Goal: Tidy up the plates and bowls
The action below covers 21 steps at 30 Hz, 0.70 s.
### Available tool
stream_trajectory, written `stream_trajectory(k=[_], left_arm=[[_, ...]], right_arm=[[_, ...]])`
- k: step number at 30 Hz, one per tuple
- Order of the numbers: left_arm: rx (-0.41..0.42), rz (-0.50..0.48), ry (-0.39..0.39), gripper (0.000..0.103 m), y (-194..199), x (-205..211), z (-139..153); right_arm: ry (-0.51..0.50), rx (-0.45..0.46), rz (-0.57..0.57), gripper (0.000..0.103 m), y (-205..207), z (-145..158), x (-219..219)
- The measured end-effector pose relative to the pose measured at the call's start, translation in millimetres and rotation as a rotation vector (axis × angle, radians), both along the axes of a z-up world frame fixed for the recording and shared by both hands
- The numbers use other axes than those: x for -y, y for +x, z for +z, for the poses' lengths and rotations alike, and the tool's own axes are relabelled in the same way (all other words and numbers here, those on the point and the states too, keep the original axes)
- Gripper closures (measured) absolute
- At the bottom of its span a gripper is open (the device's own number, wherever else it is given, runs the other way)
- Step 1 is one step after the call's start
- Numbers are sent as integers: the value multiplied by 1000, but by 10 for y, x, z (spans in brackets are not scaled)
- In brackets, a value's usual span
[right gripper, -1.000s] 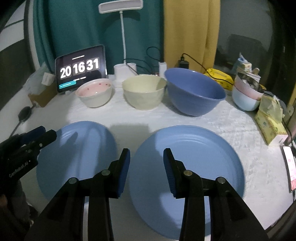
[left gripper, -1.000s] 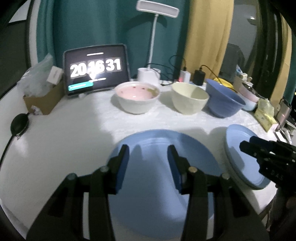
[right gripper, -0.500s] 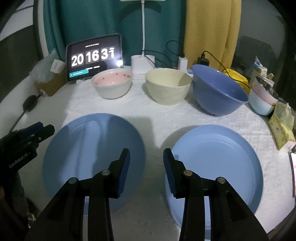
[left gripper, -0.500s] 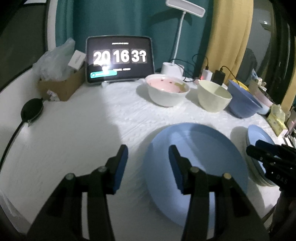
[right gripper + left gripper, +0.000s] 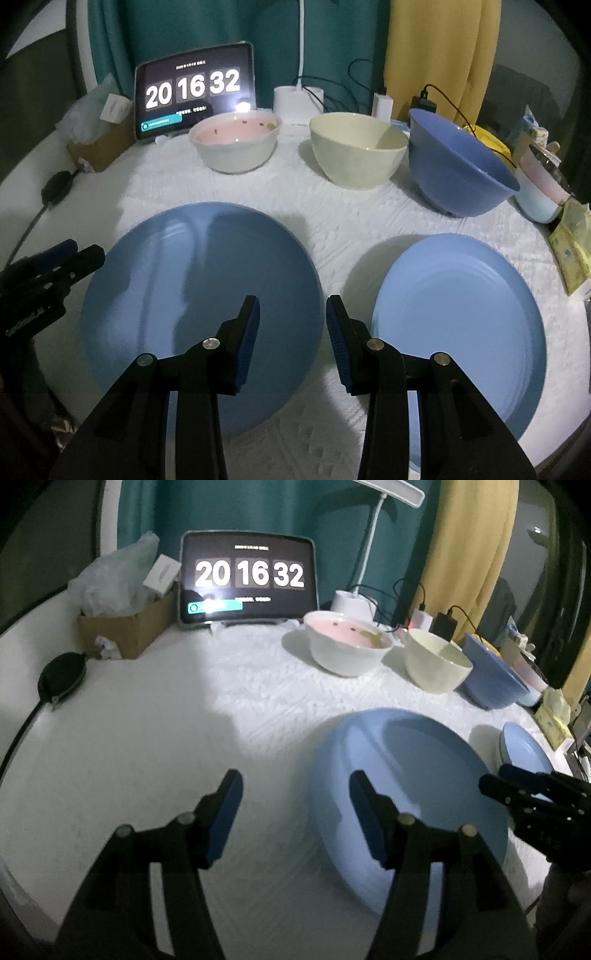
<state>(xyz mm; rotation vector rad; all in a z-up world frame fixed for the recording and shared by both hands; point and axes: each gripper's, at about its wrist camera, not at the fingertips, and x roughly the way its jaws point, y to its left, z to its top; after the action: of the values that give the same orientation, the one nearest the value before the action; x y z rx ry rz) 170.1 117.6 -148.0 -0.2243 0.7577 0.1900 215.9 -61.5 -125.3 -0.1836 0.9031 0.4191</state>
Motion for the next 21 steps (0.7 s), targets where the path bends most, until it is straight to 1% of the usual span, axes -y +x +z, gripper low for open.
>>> stream_trajectory(k=[3,14,18,21], left_arm=[[-10,-11,8,41,12,21,-28],[-22,-41,54,41,28,95,-75],[-30,-30,70,42,32,84,-94],[-25,-34,79,42,27,81,-93]], right_arm=[[-9,-10,0,63,3,-43,-33],[-50,14,-6,63,2,-80,-83],[-91,27,-7,63,-18,-101,-131],[-141,47,-3,62,-53,-129,-188]])
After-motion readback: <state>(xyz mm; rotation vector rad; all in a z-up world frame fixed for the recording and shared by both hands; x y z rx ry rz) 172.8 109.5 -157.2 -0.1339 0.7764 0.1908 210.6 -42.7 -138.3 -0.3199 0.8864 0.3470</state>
